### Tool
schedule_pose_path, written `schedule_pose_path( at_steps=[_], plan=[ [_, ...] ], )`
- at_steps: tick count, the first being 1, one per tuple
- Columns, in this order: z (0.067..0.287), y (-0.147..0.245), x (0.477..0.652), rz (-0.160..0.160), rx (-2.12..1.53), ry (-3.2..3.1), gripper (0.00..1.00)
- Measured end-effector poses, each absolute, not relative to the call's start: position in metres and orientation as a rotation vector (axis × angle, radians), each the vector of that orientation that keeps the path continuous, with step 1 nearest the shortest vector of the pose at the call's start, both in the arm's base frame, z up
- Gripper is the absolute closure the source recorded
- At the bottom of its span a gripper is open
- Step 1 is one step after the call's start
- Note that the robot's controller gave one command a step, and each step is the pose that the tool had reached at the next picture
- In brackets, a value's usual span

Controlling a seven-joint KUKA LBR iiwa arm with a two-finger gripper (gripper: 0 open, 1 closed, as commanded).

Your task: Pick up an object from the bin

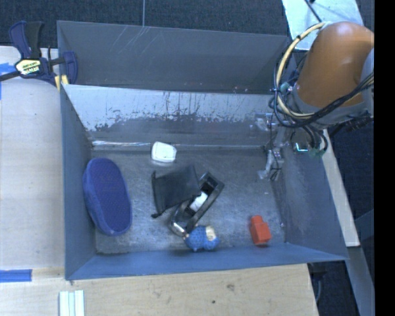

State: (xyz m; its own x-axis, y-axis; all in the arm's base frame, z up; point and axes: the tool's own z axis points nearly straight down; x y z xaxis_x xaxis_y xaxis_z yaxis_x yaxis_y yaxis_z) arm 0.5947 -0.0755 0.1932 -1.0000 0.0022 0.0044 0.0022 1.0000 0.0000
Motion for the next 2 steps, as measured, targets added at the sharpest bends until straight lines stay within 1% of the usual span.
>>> schedule_pose_path(
  at_steps=[1,2],
  plan=[
    [0.102,-0.012,0.570,-0.003,0.562,-3.089,0.00],
    [0.069,0.033,0.578,-0.002,1.272,-2.874,0.00]
  ],
)
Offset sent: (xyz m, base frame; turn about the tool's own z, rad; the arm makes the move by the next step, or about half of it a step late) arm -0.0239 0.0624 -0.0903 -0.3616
